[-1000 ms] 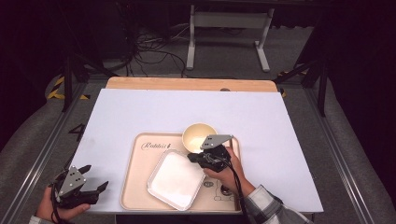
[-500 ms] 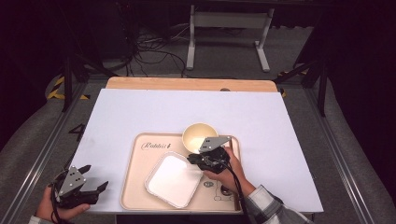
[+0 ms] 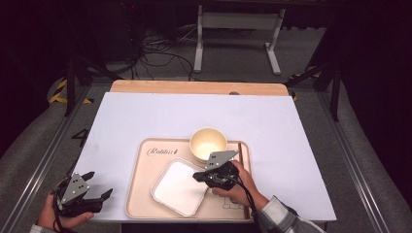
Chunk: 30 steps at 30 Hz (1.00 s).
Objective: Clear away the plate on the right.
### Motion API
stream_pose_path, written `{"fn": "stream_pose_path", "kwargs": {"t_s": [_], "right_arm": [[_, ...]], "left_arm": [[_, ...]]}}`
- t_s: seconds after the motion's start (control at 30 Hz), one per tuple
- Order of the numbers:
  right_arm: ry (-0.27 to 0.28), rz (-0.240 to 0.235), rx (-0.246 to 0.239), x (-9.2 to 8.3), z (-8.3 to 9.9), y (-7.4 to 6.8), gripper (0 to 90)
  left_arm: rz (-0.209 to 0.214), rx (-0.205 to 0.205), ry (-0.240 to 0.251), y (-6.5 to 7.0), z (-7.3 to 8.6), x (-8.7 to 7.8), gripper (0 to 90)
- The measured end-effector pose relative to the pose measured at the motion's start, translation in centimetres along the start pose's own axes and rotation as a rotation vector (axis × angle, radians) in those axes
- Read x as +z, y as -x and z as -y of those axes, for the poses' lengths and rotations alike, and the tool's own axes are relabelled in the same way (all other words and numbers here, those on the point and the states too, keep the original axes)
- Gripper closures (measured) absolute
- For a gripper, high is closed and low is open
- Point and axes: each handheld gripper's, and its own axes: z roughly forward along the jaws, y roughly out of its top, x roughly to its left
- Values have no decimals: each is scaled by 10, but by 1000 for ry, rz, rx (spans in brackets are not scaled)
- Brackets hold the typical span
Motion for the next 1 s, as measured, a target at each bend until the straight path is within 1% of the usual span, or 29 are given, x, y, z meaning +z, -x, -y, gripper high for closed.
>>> {"fn": "stream_pose_path", "kwargs": {"t_s": [0.1, 0.3, 0.33, 0.37, 0.4, 0.47, 0.5, 0.53, 0.57, 0.7, 0.77, 1.0], "right_arm": [[-21, -31, -14, 2, 3, -8, 886], [-63, -73, -59, 8, 4, -25, 886], [-64, -80, -67, 9, 3, -28, 886], [-64, -80, -67, 9, 3, -28, 886], [-65, -84, -77, 10, 3, -32, 886], [-93, -111, -102, 16, 5, -41, 882], [-107, -121, -106, 18, 6, -43, 879], [-107, -121, -106, 18, 6, -43, 879], [-129, -133, -124, 21, 7, -48, 878], [-149, -148, -135, 24, 9, -53, 877], [-158, -154, -145, 25, 10, -55, 877], [-169, -169, -133, 20, 14, -54, 875]], "left_arm": [[0, 0, 0, 0, 0, 0, 177], [0, -1, -2, 1, 0, 0, 177], [0, -1, -2, 1, 0, 0, 177], [1, -1, -2, 1, 0, 0, 177], [1, 1, -2, 1, 0, 0, 177], [2, 3, -2, 1, 0, 0, 177], [3, 3, -2, 1, 0, 0, 177], [3, 3, -2, 1, 0, 0, 177], [5, 2, -3, 1, -1, 0, 177], [1, 8, -3, 1, -1, 0, 177], [5, 6, -4, 1, -1, 1, 177], [6, 5, -3, 1, -1, 1, 177]]}}
